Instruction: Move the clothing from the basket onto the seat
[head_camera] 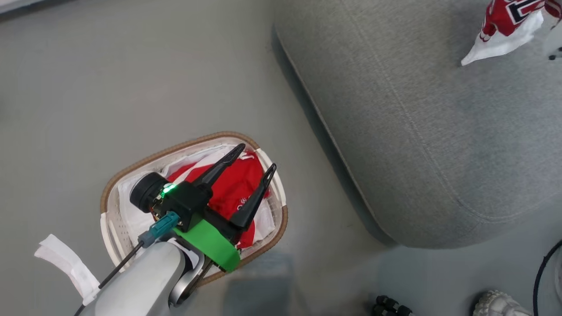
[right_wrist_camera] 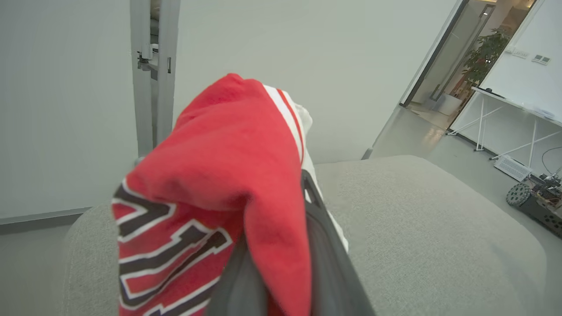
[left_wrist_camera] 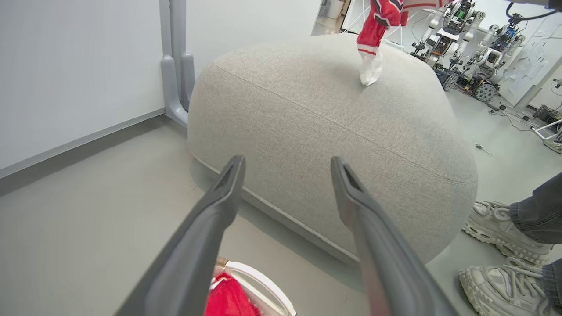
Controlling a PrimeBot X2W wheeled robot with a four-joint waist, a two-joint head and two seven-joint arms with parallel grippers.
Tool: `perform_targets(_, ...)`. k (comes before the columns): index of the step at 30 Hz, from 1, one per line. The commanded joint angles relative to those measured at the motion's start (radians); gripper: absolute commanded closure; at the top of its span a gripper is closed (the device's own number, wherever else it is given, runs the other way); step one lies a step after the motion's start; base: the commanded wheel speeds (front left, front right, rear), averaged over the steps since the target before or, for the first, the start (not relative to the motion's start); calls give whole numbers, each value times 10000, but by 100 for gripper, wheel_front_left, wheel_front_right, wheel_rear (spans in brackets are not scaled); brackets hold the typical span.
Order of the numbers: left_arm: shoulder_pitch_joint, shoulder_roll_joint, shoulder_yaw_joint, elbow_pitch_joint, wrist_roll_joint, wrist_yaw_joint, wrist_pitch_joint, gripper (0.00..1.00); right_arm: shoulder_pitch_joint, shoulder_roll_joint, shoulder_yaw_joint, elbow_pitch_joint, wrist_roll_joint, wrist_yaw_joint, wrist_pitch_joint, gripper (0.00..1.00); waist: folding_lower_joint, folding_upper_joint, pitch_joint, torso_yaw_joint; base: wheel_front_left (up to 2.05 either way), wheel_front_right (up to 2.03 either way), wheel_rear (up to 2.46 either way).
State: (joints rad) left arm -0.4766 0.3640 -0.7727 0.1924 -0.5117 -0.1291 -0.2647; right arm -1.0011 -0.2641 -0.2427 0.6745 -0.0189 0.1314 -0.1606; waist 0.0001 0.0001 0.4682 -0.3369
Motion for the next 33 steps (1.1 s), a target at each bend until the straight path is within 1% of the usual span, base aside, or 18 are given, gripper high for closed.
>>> perform_targets(1, -159, 123, 39, -1, -119, -28, 4, 0, -208, 0, -405, 118, -226, -12, -169, 100, -1, -1, 1195, 1140, 0, 0, 0)
perform_targets(7, -288, 240, 110, -25, -116, -28, 4, 0, -157, 344, -1765, 842, -1219, -12, -237, 100, -1, -1, 1536, 1465, 0, 0, 0)
perform_targets(8, -330, 239, 200, -48, -120, -28, 4, 0, -79, 466, -2024, 936, -1353, -12, -316, 57, -1, -1, 1580, 1477, 0, 0, 0)
perform_targets(9, -325, 236, 235, -56, -120, -30, 4, 0, 24, 542, -2191, 997, -1481, -12, -403, 0, -1, -1, 1593, 1480, 0, 0, 0)
perform_targets(11, -256, 237, 316, -11, -92, -28, 4, 0, 309, 761, -2695, 1124, -1594, -12, -607, 0, -1, -1, 1505, 1480, 0, 0, 0)
perform_targets(14, -95, 217, 424, 90, -121, -28, 4, 0, 803, 1009, -2986, 1187, -1760, -12, -877, 0, -1, -1, 1249, 1448, 0, 0, 0)
perform_targets(17, -3, 121, 771, 205, -147, -28, 4, 0, 1439, 1118, -2994, 1048, -1663, -12, -1007, 0, -1, -1, 965, 1421, 0, 0, 0)
perform_targets(20, 104, 0, 1133, 320, -8, -28, 5, 0, 2072, 1236, -2737, 789, -1384, -12, -1040, 0, -1, -1, 658, 1438, 0, 0, 0)
perform_targets(22, 222, -108, 1340, 429, 69, -28, 4, 0, 2654, 1269, -2400, 371, -1102, -12, -1045, 0, -1, -1, 376, 1491, 0, 0, 0)
perform_targets(23, 263, -166, 1473, 488, 112, -28, 5, 0, 2947, 1301, -2432, -22, -788, -12, -1049, 0, -1, -1, 200, 1543, 0, 0, 0)
perform_targets(29, 851, -543, 2602, 742, 673, 48, 5, 0, 4461, 1617, -1657, -1973, 348, -12, -1053, 0, -1, -1, -612, 1994, 0, 0, 0)
perform_targets(33, 1315, -753, 3276, 1086, 1047, 92, 4, 0, 5125, 1824, -810, -2834, 795, -12, -1054, 0, -1, -1, -1301, 2373, 0, 0, 0)
